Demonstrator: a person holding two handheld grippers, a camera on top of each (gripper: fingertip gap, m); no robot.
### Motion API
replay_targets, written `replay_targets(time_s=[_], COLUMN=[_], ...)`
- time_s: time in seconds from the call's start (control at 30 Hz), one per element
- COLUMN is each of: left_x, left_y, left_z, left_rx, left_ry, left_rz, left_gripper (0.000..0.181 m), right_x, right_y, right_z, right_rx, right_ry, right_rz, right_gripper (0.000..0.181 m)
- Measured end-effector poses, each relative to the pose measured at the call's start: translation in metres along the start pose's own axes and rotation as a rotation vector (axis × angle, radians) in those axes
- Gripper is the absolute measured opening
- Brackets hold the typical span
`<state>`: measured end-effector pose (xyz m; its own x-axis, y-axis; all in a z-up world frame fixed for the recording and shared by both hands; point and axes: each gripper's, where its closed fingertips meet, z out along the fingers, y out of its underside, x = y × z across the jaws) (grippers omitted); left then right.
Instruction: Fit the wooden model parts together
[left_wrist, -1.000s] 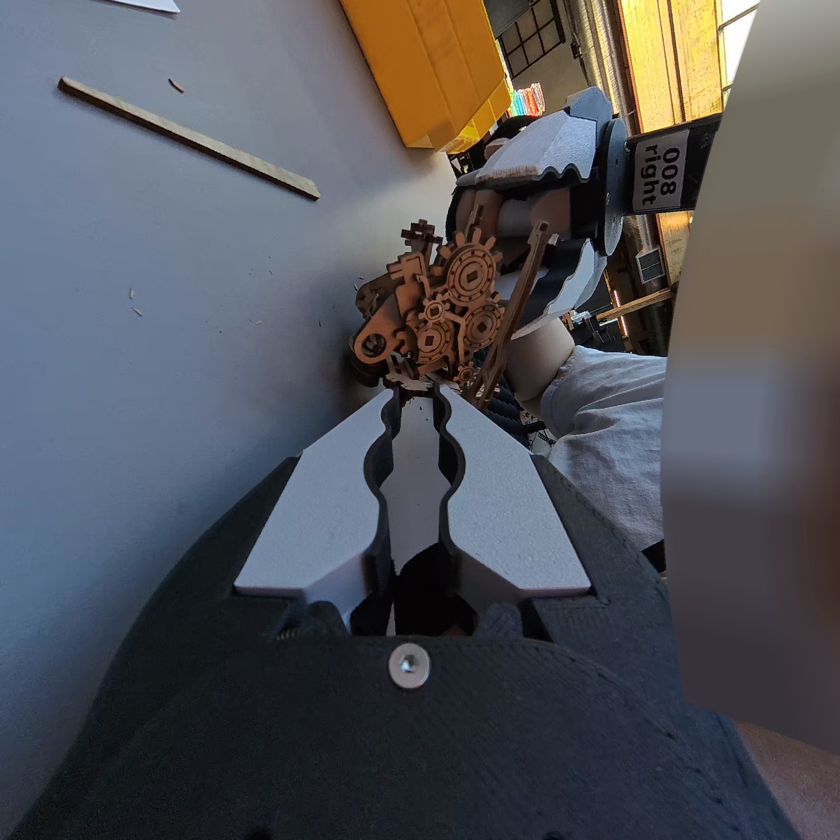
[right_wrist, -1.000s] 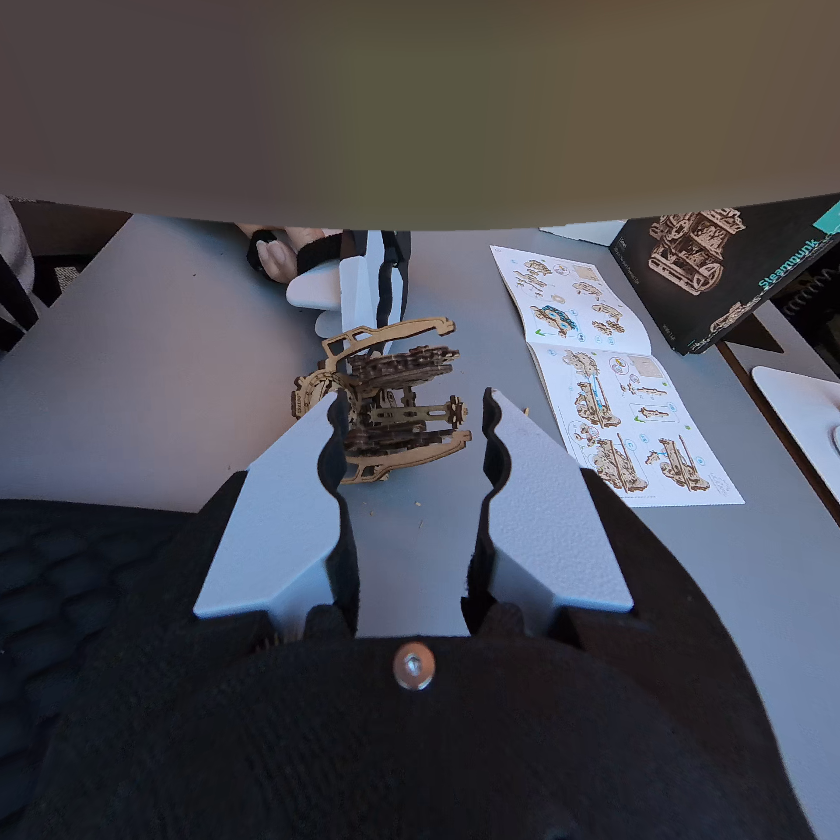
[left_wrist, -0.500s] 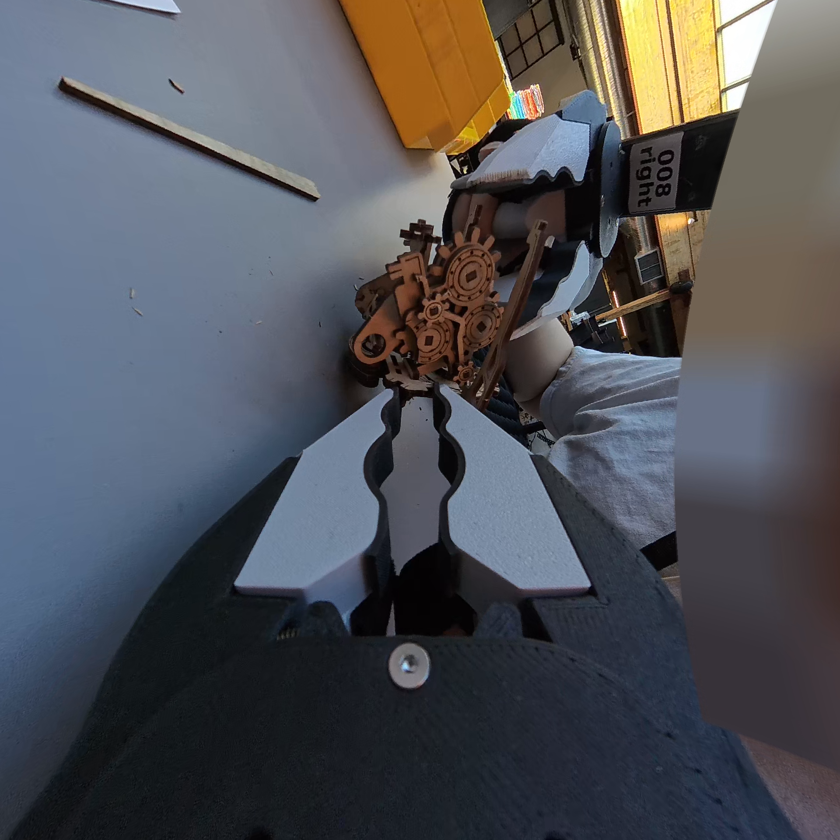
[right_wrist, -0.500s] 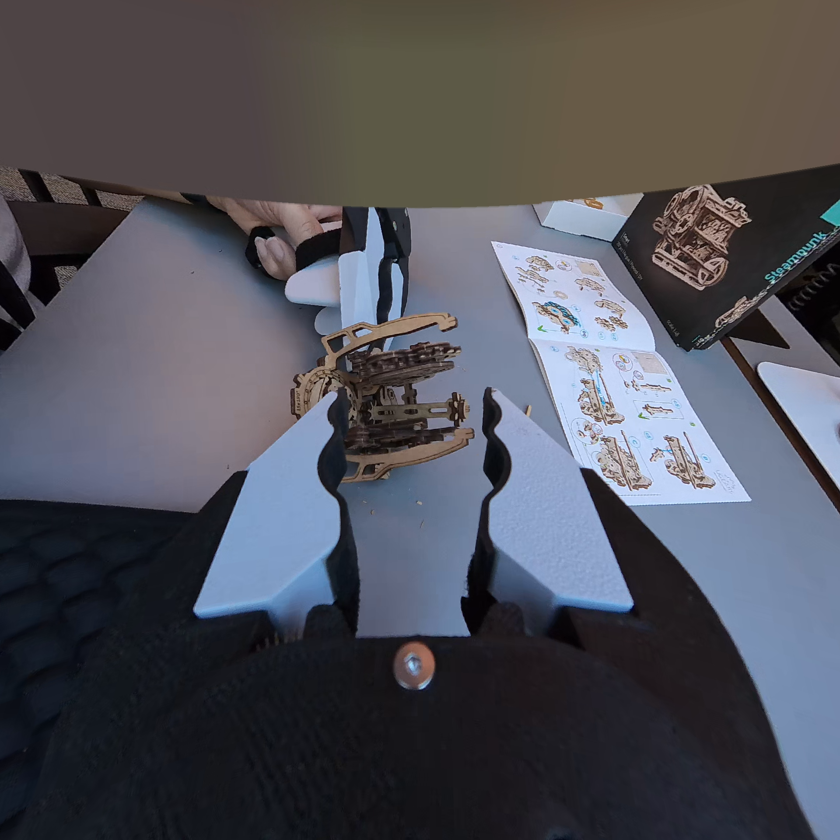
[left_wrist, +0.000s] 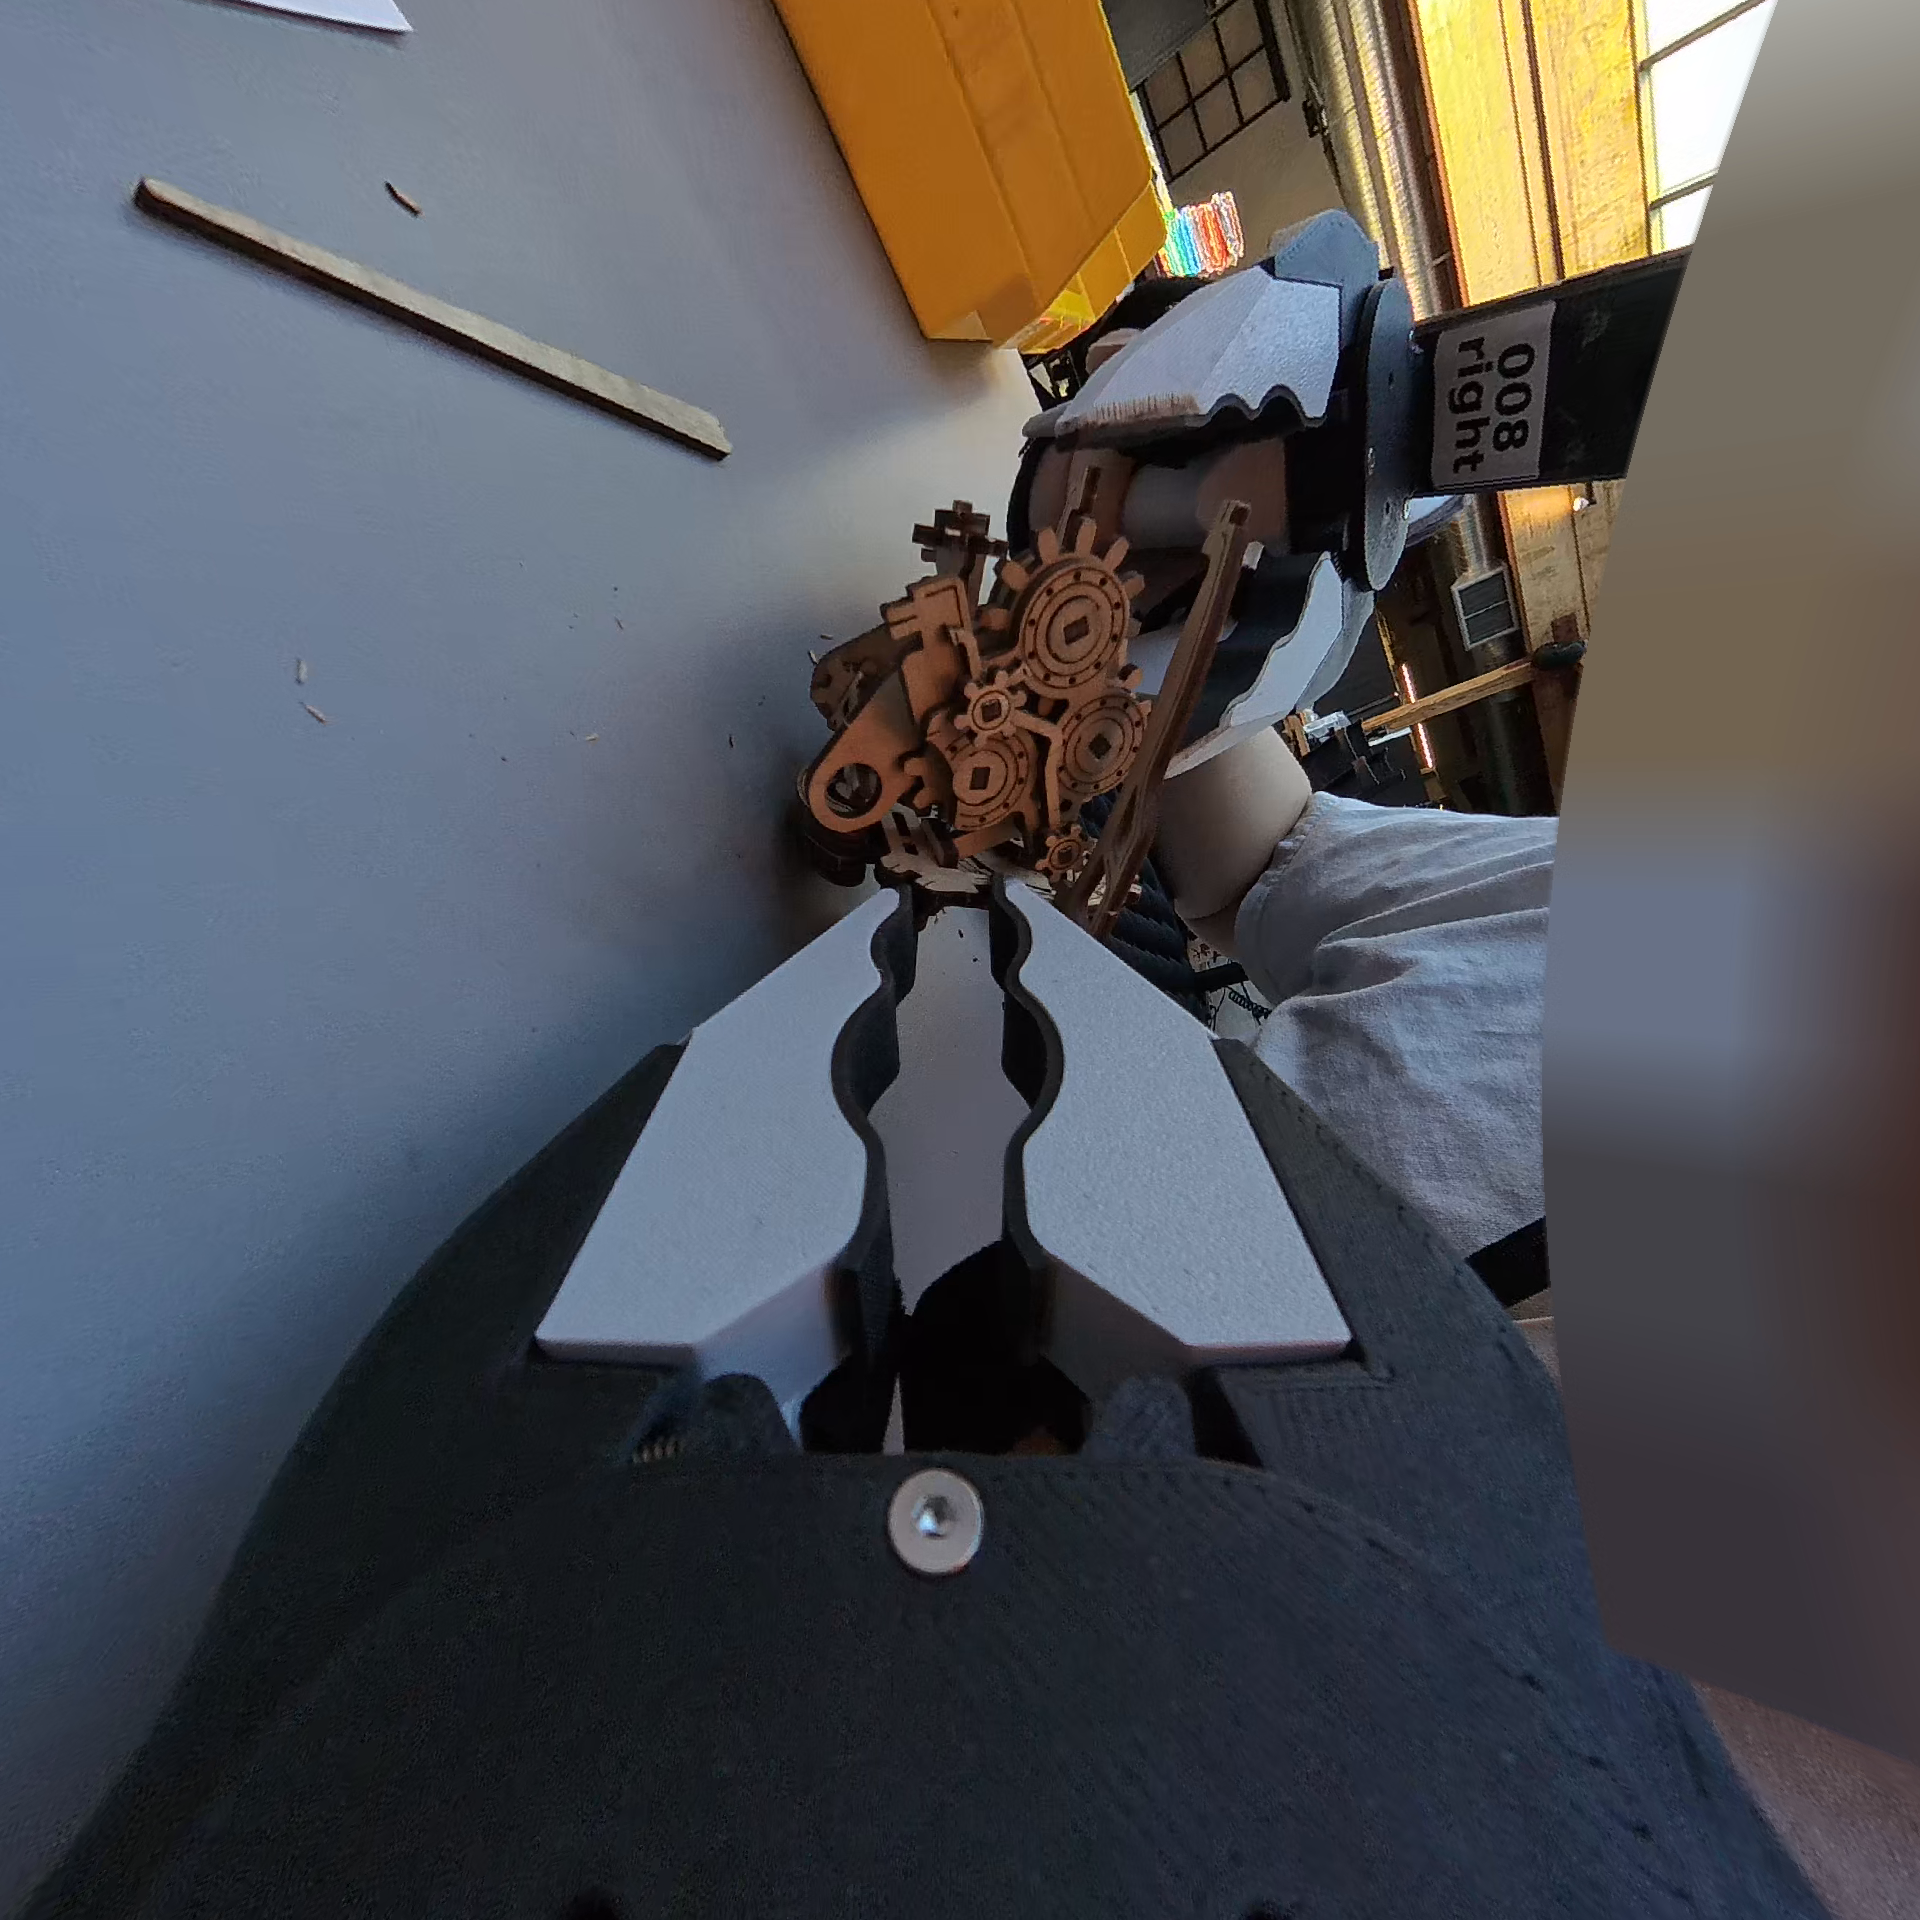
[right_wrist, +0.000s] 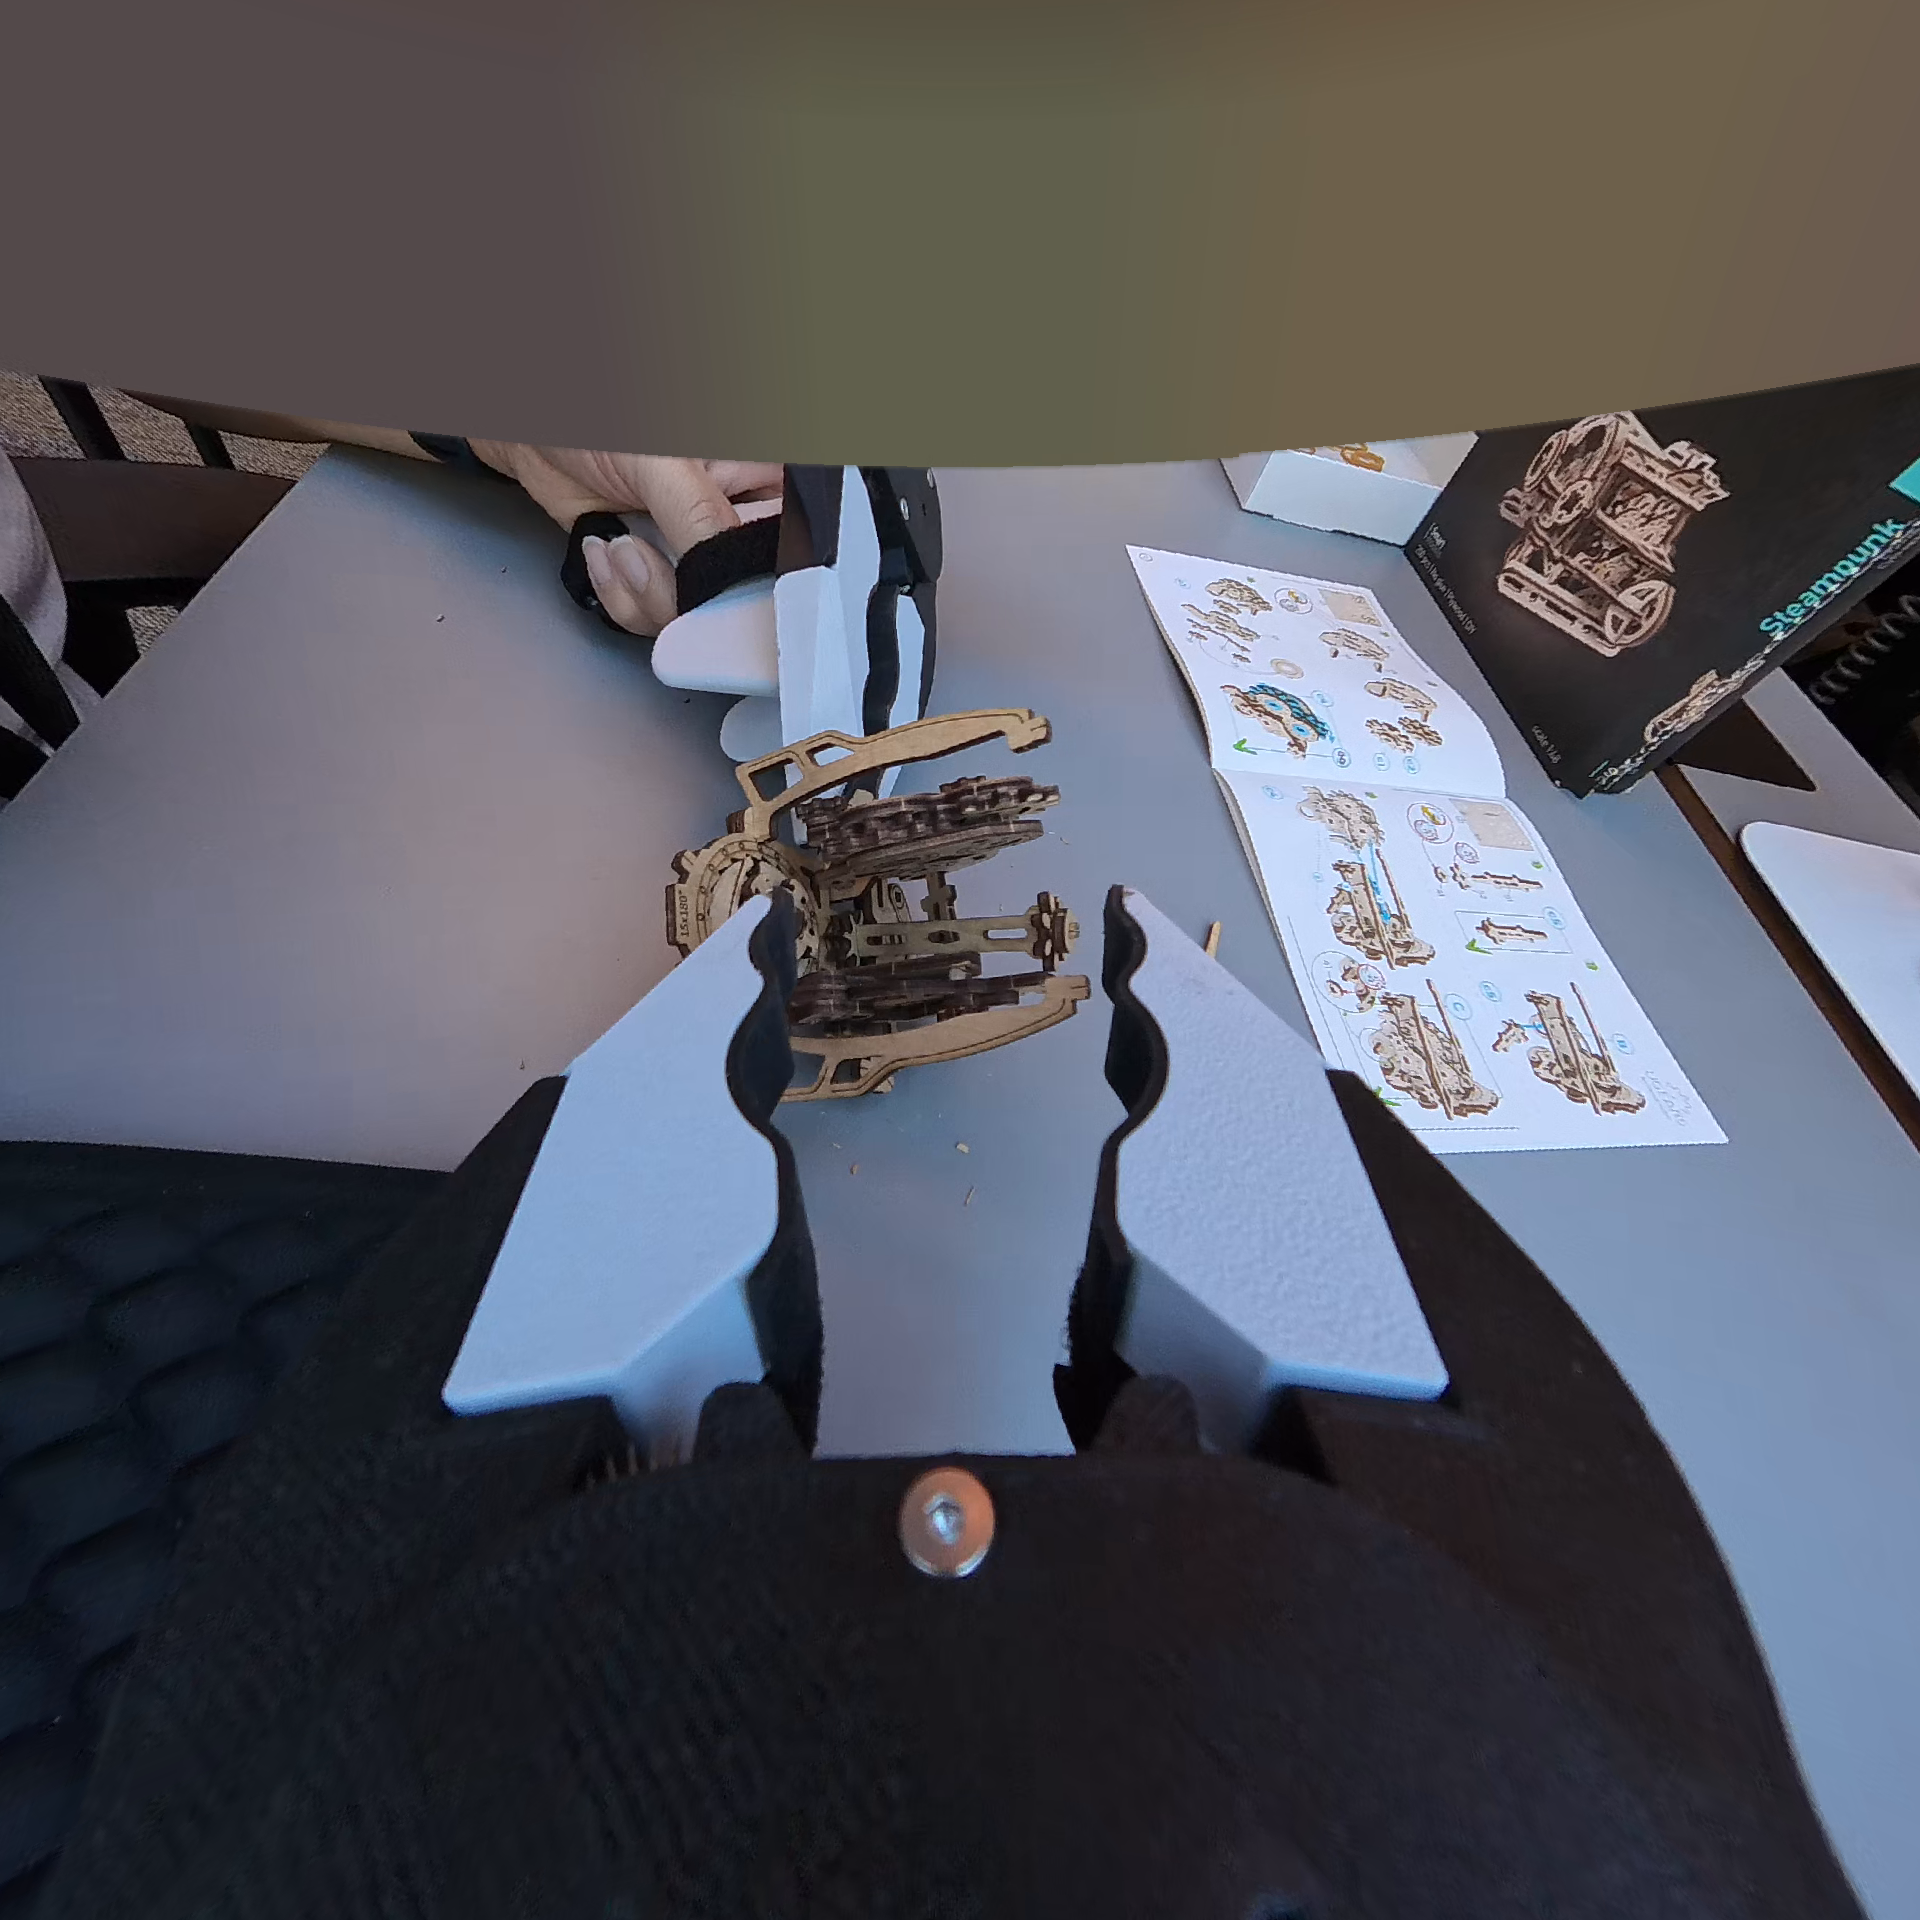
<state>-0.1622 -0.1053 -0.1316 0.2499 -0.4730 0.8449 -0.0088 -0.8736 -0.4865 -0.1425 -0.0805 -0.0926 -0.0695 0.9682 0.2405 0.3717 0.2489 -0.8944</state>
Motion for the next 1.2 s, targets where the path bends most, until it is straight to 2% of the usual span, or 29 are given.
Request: replay_targets(time_s=[0.63, 0.97, 1.2], left_x=[0.000, 0.000, 0.003], left_y=[-0.001, -0.001, 0.005], left_z=[0.000, -0.002, -0.001], left_rx=[0.003, 0.004, -0.035], left_ry=[0.005, 0.019, 0.036], left_rz=[-0.011, -0.031, -0.029], left_gripper=[0.012, 0.012, 0.012], right_x=[-0.003, -0.010, -0.015], right_y=[0.002, -0.008, -0.009], right_z=[0.003, 0.003, 0.007], right_rx=[0.007, 0.017, 0.002], right_ry=[-0.016, -0.001, -0.008], right_rz=[0.012, -0.030, -0.047], right_gripper=[0.059, 0.058, 0.059])
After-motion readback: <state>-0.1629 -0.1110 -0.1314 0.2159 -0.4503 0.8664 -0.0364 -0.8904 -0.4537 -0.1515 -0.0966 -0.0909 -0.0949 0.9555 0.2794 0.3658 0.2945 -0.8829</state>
